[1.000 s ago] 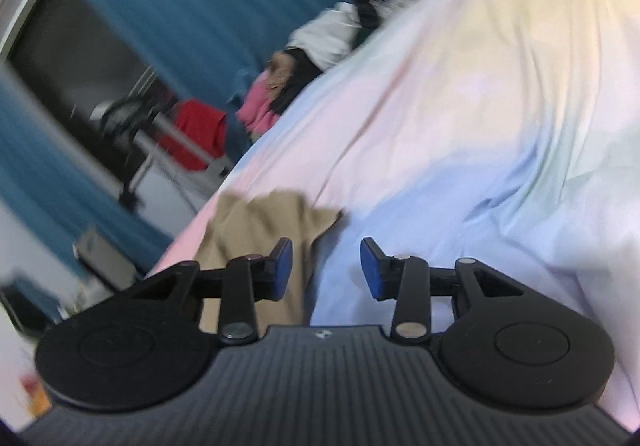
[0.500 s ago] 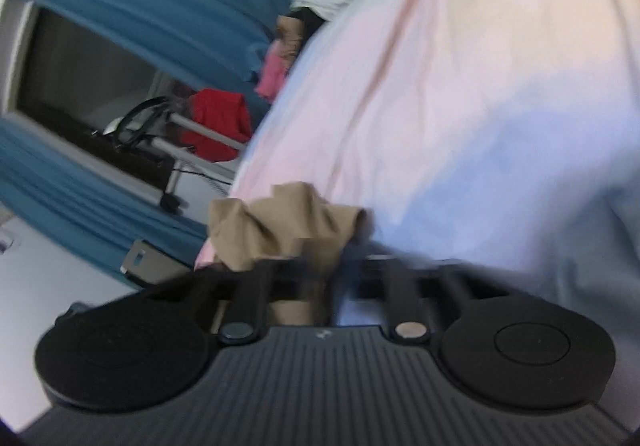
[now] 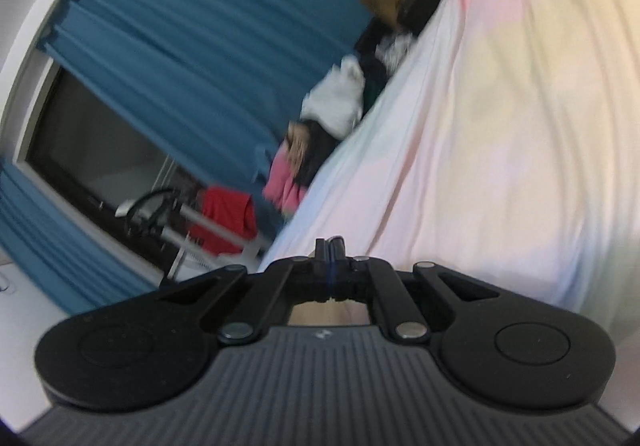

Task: Fold clothes

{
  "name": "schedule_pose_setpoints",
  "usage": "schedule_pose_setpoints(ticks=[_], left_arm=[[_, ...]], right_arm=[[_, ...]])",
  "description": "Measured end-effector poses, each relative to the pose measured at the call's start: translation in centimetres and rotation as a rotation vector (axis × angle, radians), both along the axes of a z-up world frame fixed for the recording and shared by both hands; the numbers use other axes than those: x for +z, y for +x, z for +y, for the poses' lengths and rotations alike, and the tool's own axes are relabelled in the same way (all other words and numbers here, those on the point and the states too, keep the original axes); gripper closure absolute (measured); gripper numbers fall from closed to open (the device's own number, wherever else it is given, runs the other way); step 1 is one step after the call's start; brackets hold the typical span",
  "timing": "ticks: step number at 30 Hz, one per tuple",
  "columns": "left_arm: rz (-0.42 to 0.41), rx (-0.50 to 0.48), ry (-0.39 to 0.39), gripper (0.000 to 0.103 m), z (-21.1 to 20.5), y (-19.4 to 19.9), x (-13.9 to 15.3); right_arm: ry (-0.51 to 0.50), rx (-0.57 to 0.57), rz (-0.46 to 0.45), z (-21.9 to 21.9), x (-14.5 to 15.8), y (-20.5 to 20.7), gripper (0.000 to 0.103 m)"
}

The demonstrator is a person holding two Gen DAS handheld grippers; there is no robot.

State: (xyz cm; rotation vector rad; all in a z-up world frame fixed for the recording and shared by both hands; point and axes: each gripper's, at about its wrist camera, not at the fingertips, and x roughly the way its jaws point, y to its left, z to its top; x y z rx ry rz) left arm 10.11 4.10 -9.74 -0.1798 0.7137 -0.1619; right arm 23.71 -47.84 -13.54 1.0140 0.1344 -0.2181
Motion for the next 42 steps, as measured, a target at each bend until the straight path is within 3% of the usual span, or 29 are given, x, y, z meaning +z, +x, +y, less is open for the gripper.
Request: schedule_pose_setpoints(ticks=[6,10,18,21,22,23,24,25,26,28,31,35,37,39,41,42], left_arm=[[0.001,-0.003,-0.007,0.000,0.0,0.1,0.0],[0.002,-0.011,-0.006,0.000,-0.1,0.1,-0.1],[-0.012,-0.023,-0.023,0.000,-0.1,-0.2,0.4],[-0.017,-0.029,-0.031,0.000,-0.2,-0.4,0.8],[-0.022,-0.032,-0.027,0.000,-0.3,-0.6,0.9],[-0.029,-0.033,-0.020,0.000,-0.4,-0.7,1.1],[-0.036,-0.032,-0.014,0.000,-0.4,-0.9,1.2],[-0.041,-0.029,-0.012,0.000,-0.3,-1.1,1.3],[-0.041,-0.024,-0.016,0.000,-0.2,-1.2,1.4],[-0.040,-0.015,-0.026,0.000,0.1,-1.4,1.5],[-0.036,-0.015,-0.044,0.000,0.3,-1.4,1.5],[-0.030,-0.015,-0.068,0.000,0.6,-1.3,1.5],[-0.027,-0.016,-0.070,0.000,0.6,-1.2,1.3],[-0.023,-0.016,-0.068,0.000,0.6,-1.1,1.1],[-0.015,-0.015,-0.067,0.000,0.7,-0.9,0.8],[-0.012,-0.013,-0.068,0.000,0.7,-0.8,0.7]], right_arm=[[-0.133,-0.093,-0.043,-1.3,2.5,-1.5,0.100],[-0.162,-0.032,-0.064,-0.9,2.9,-1.1,0.096],[-0.228,0.224,0.123,2.3,2.3,-1.6,0.095],[-0.104,0.248,0.205,2.9,1.0,-3.3,0.094],[0.005,0.247,0.216,2.8,0.0,-3.5,0.087],[0.113,0.245,0.226,2.7,-1.0,-3.7,0.063],[0.222,0.243,0.236,2.6,-2.0,-3.9,0.048],[0.325,0.242,0.237,2.6,-3.1,-4.1,0.025],[0.403,0.245,0.217,2.9,-4.3,-4.4,0.021],[0.507,0.247,0.200,3.4,-6.1,-4.8,0.021],[0.523,0.206,0.149,4.2,-7.0,-5.0,0.021],[0.477,0.201,0.123,4.9,-7.3,-3.9,0.022],[0.448,0.201,0.130,5.0,-7.3,-3.1,0.028],[0.410,0.189,0.156,4.8,-7.3,-2.0,0.042],[0.363,0.161,0.187,4.5,-7.2,-1.3,0.082],[0.348,0.138,0.196,4.4,-7.3,-1.3,0.089]])
